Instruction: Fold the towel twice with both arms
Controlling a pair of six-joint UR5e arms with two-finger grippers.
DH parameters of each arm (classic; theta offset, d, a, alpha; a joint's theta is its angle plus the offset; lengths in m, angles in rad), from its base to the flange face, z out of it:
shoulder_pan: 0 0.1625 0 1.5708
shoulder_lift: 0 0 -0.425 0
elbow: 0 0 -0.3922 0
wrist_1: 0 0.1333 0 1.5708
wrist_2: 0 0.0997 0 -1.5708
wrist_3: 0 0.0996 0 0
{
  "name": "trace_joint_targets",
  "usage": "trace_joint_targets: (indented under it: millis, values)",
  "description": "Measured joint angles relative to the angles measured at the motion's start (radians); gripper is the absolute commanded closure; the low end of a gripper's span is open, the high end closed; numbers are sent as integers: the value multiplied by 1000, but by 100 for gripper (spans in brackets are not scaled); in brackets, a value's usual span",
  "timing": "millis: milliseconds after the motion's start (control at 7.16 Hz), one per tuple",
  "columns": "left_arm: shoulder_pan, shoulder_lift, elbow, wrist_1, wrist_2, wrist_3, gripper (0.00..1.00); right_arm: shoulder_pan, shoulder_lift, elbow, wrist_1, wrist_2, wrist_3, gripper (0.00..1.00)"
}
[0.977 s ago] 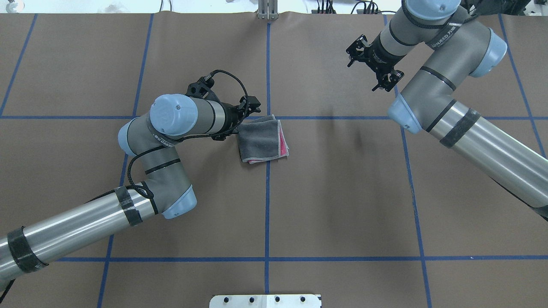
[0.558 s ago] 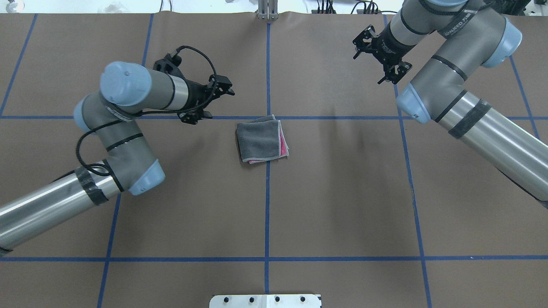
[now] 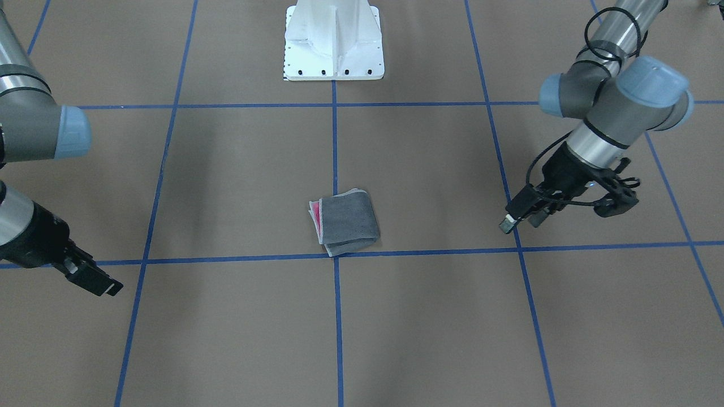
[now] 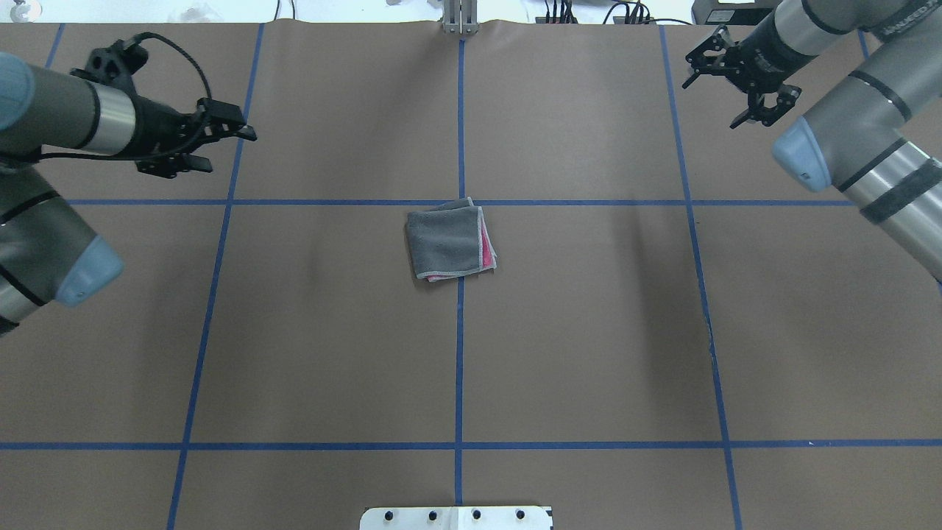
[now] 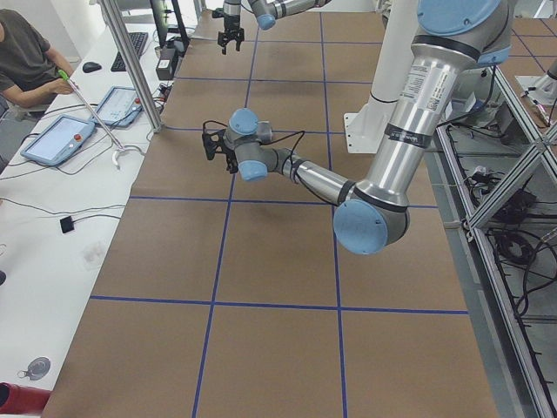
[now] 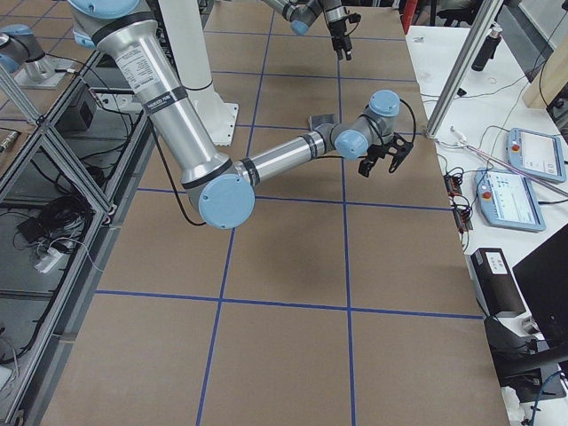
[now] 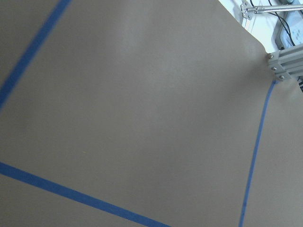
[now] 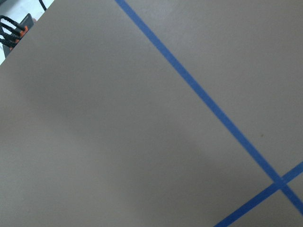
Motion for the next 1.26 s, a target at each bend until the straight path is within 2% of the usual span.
trace_joint_targets:
  millis: [279,558,698,977,1117,1256]
  values:
    - [-113,124,-20,104,-7,430,0,92,-102,47,-4,47,-240,0]
    - [-206,164,-53,341,-9,826,0,160,-187,46,-11,56,-585,0]
    - [-239,169,-76,478,-40,975,0,190,-208,35,-42,55,-755,0]
    - [-335,178,-88,622,-230,1097,0,254,-216,26,-192,50,-1053,0]
    - [-388,193,-87,641,-290,1159,0,286,-216,27,-267,49,-1167,0]
    - [-437,214,-77,648,-312,1253,0,308,-221,35,-317,50,-1229,0]
